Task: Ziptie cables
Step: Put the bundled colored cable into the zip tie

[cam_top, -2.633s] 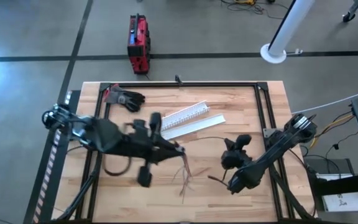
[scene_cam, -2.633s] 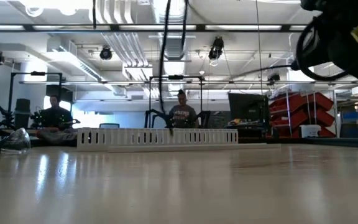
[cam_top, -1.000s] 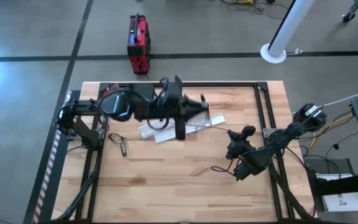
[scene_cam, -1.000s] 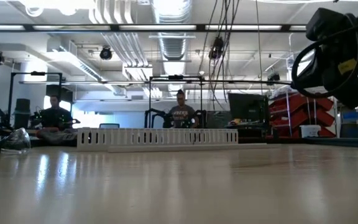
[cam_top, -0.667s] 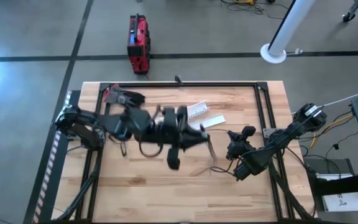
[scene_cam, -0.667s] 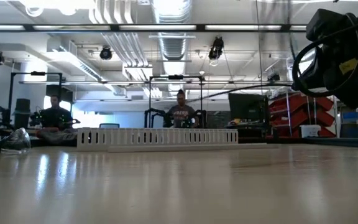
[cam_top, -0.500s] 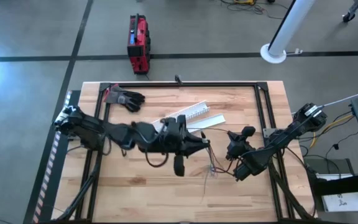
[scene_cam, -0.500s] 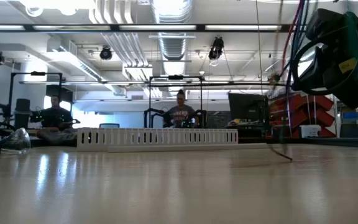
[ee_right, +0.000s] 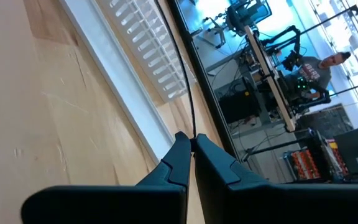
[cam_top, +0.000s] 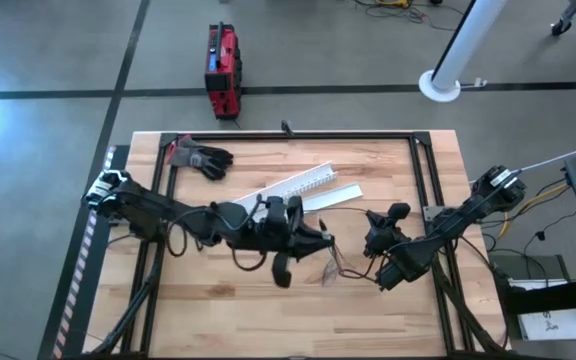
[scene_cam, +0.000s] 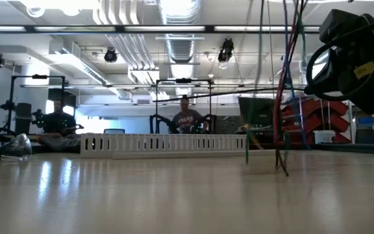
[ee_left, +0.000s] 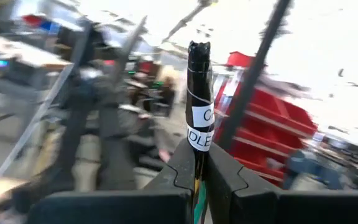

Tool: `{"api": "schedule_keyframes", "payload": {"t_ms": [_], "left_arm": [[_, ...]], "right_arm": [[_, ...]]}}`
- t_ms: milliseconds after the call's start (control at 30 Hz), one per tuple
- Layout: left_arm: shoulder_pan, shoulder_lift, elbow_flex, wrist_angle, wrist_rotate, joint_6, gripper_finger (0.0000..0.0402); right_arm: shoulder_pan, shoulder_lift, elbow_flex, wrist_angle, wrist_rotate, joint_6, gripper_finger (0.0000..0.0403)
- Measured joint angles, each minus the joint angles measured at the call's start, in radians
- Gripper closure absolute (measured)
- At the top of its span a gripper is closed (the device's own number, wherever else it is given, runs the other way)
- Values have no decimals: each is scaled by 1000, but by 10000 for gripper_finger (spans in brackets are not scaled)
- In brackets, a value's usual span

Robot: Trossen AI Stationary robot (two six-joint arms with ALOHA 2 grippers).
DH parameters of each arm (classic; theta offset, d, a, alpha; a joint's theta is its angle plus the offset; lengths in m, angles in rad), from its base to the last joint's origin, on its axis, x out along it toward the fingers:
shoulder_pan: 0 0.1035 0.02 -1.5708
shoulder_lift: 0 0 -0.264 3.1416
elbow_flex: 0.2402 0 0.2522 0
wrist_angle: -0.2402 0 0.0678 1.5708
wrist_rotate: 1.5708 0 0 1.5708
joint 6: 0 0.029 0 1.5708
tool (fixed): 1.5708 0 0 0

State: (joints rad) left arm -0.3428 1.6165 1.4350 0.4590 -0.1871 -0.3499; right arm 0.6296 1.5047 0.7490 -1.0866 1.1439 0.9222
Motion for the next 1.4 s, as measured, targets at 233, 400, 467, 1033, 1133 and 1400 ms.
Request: {"api": "schedule_keyframes", "payload": {"t_ms": [233,400,467,1033,1133,1400], "left_arm": [[-89,-16,242,-353,-65,265,401],[-134,43,319,-354,-72,304,401],[-141,74,334,-323,-63,306,401],[-143,352,586,-280,-81,278,401],[-134,358,594,-316,-144,278,401],[-94,349,489,-423,-248,126,401]], "right_arm": [[0,0,0,-3,0,-25,403],[0,0,0,-3,0,-24,403],[0,0,0,-3,0,-14,403],[0,0,-1,0,0,-6,403],[0,0,-1,0,0,-6,403],[0,0,-1,0,0,-21,403]]}}
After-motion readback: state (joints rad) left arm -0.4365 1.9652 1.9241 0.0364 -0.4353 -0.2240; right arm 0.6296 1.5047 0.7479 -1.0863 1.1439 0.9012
